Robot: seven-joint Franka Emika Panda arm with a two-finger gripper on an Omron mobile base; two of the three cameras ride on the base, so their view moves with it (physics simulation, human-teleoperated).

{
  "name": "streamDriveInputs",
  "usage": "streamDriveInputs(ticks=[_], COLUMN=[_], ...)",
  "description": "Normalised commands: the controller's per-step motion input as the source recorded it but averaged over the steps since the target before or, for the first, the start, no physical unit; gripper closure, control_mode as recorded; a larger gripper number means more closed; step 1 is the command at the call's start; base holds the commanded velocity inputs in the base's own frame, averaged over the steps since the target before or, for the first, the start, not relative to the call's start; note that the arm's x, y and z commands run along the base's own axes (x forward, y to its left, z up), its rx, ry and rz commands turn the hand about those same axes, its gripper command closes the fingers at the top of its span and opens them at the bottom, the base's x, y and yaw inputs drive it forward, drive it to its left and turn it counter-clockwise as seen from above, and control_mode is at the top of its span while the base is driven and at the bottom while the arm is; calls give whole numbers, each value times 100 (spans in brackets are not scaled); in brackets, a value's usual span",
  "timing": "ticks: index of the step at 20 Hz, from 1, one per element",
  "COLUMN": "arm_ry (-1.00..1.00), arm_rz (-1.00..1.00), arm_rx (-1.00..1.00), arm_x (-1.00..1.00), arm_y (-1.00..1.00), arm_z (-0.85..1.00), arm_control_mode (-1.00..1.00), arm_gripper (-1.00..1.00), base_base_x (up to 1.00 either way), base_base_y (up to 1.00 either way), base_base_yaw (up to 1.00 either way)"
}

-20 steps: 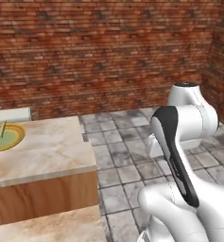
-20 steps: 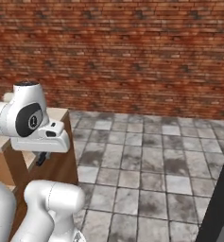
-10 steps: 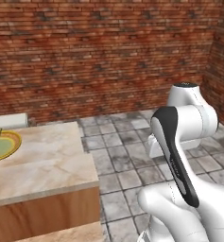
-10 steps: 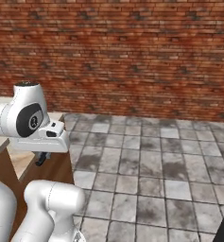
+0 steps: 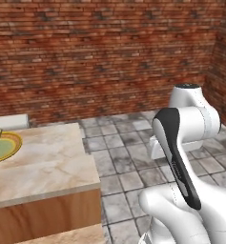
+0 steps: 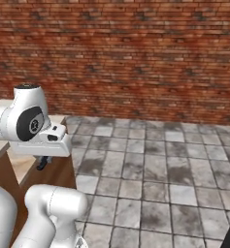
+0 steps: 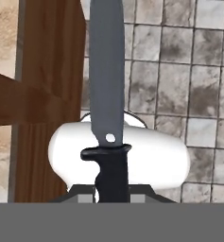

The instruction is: Retrieve the butter from the fridge and place it on a plate on the dining table. Then retrieve the butter knife by the fridge and place it near the plate.

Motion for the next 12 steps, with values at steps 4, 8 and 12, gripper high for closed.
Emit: streamDriveInputs(ticks=[4, 8, 12], arm_ry=[0, 0, 0], arm_rz=[0, 0, 0], arm_rx=[0, 0, 0], arm_x=[0, 0, 0], arm_y=[0, 0, 0], arm_z=[0, 0, 0], arm_control_mode=[100, 100, 100], arm_gripper=[100, 100, 100], base_base_x=[79, -34, -69], base_base_y=[57, 11, 2], base_base_yaw=[-4, -2, -3])
